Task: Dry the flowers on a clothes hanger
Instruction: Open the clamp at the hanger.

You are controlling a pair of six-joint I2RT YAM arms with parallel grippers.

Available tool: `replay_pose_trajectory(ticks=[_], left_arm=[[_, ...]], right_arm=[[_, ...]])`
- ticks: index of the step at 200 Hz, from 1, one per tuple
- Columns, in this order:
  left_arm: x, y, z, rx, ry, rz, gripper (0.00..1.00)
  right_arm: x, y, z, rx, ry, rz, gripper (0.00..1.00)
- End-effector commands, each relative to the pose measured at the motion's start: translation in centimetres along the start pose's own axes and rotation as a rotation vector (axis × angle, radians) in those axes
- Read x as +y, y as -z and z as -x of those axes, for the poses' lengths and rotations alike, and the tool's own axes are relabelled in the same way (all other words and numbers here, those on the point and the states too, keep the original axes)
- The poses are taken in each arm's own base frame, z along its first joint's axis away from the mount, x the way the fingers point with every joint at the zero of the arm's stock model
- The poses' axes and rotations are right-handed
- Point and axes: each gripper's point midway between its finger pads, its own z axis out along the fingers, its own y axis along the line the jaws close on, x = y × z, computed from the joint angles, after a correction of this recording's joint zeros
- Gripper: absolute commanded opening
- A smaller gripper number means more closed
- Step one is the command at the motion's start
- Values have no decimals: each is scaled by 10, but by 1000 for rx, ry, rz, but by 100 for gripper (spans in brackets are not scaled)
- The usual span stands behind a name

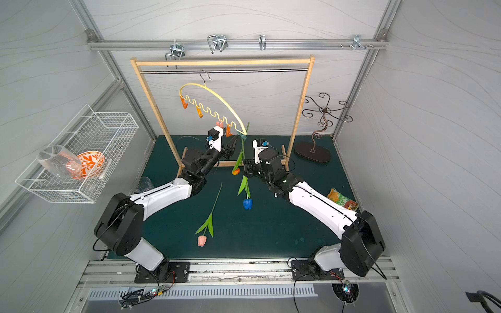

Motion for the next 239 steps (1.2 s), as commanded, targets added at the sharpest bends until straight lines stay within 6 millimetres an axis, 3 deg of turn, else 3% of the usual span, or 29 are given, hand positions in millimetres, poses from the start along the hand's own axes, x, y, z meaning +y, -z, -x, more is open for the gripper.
replay_pose_trajectory(ticks=[1,52,239], left_arm=[[1,8,27,-100,-6,20,62],[-2,7,26,-95,-38,29,64],[-2,-29,24,-92,-38,19,65]], right_arm=[[2,1,9,-19,-2,11,0],[3,1,9,-16,-9,18,0],[3,6,21,-31,26,23,0]])
